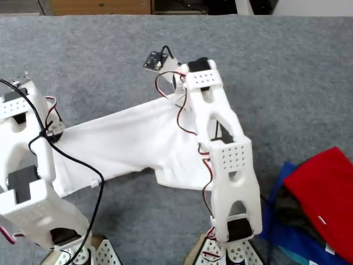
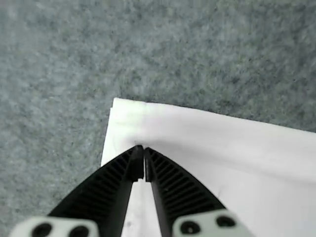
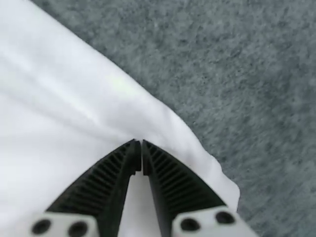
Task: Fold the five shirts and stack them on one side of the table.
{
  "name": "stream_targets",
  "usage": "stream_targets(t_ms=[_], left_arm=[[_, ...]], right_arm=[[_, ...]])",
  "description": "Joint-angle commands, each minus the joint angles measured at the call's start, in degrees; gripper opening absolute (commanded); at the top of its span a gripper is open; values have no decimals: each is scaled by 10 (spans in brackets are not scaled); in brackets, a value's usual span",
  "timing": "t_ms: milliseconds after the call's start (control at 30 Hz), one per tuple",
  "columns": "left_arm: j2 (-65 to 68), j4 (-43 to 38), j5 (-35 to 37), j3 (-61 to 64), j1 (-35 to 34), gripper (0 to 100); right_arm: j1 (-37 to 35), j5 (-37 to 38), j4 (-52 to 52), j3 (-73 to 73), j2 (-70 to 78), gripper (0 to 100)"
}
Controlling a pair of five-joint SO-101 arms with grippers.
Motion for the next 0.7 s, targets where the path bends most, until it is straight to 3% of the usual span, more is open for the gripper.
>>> stream_targets(t_ms=[0,300,433,667], left_arm=[[13,4,2,-53,-10,19],[31,72,-22,-71,-33,19],[31,100,-26,-103,-59,19],[7,142,-52,-133,-64,19]], right_arm=[[5,-3,17,-50,0,27],[5,3,295,-236,0,27],[5,47,300,-241,-22,27],[-1,84,296,-90,-154,29]])
